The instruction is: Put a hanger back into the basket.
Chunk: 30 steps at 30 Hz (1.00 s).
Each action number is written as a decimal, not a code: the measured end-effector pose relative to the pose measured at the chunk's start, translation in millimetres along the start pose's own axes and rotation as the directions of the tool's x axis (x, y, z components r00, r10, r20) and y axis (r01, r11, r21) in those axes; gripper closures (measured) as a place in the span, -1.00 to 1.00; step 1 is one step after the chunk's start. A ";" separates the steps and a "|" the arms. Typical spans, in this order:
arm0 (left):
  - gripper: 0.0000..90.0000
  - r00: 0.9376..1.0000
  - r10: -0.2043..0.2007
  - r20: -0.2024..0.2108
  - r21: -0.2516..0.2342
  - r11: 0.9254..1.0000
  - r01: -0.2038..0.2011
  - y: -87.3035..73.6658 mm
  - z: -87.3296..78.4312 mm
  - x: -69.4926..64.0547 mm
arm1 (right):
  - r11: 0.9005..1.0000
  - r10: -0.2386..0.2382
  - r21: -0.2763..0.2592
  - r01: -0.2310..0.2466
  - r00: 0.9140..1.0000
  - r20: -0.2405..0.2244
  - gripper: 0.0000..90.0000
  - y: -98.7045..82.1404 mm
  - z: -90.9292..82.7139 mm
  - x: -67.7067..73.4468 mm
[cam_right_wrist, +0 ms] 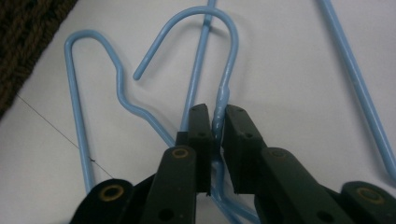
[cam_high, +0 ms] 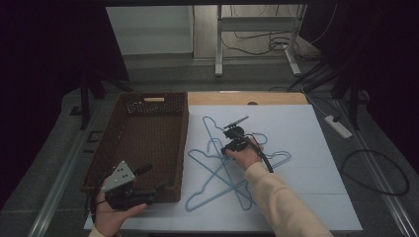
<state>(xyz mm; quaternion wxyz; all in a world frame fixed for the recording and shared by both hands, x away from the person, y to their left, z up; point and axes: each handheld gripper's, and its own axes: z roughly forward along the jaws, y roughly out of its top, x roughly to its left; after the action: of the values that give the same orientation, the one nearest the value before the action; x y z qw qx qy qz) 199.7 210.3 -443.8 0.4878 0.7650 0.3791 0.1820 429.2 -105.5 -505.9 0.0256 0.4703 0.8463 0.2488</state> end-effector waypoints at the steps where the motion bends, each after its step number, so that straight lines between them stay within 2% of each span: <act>1: -0.42 1.000 0.000 0.000 0.000 1.000 0.000 0.1 -0.1 0.0 | 1.000 0.009 -0.002 -0.009 1.000 -0.002 0.87 -0.2 -0.7 -0.4; 5: -0.42 1.000 0.001 -0.001 -0.001 1.000 -0.001 0.1 -0.2 0.1 | 0.999 0.019 -0.034 -0.019 1.000 -0.001 0.91 -1.3 -7.5 -2.0; 8: -0.42 1.000 0.000 -0.001 0.000 1.000 0.000 0.1 -0.1 0.3 | 0.997 0.040 -0.062 -0.042 0.999 -0.029 0.91 -3.2 -16.3 -3.5; 12: -0.42 1.000 0.003 -0.003 0.000 1.000 -0.003 0.3 -0.2 0.2 | 0.994 0.030 -0.104 -0.035 0.998 -0.048 0.91 -5.9 -29.9 -3.6; 15: -0.42 1.000 0.003 -0.003 0.001 1.000 -0.003 0.3 0.0 0.0 | 0.989 0.000 -0.148 -0.011 0.997 -0.076 0.92 -9.9 -43.3 -3.6; 17: -0.42 1.000 0.002 -0.003 0.002 1.000 -0.002 0.4 0.1 0.0 | 0.979 -0.036 -0.204 0.014 0.994 -0.104 0.92 -16.1 -55.8 -4.0; 18: -0.42 1.000 0.003 -0.004 0.002 1.000 -0.003 0.4 0.2 0.1 | 0.979 -0.036 -0.204 0.014 0.994 -0.104 0.92 -16.1 -55.8 -4.0; 22: -0.42 1.000 0.001 -0.005 0.001 1.000 -0.001 0.6 0.5 -0.2 | 0.955 -0.074 -0.293 0.036 0.990 -0.117 0.92 -27.3 -72.7 -7.3; 28: -0.42 1.000 0.003 -0.005 0.004 1.000 -0.003 1.6 0.7 -1.4 | 0.926 -0.127 -0.372 0.063 0.981 -0.149 0.92 -40.9 -90.7 -13.1; 30: -0.42 1.000 0.002 -0.006 0.002 1.000 -0.002 1.9 1.2 -1.7 | 0.920 -0.136 -0.386 0.066 0.978 -0.157 0.92 -43.9 -94.4 -13.9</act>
<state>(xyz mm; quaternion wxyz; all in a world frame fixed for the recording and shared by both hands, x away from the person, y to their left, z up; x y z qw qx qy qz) 200.1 207.8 -442.5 0.4859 0.7653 0.3798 0.1844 376.4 -173.2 -445.4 0.0517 0.3877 0.8044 0.4473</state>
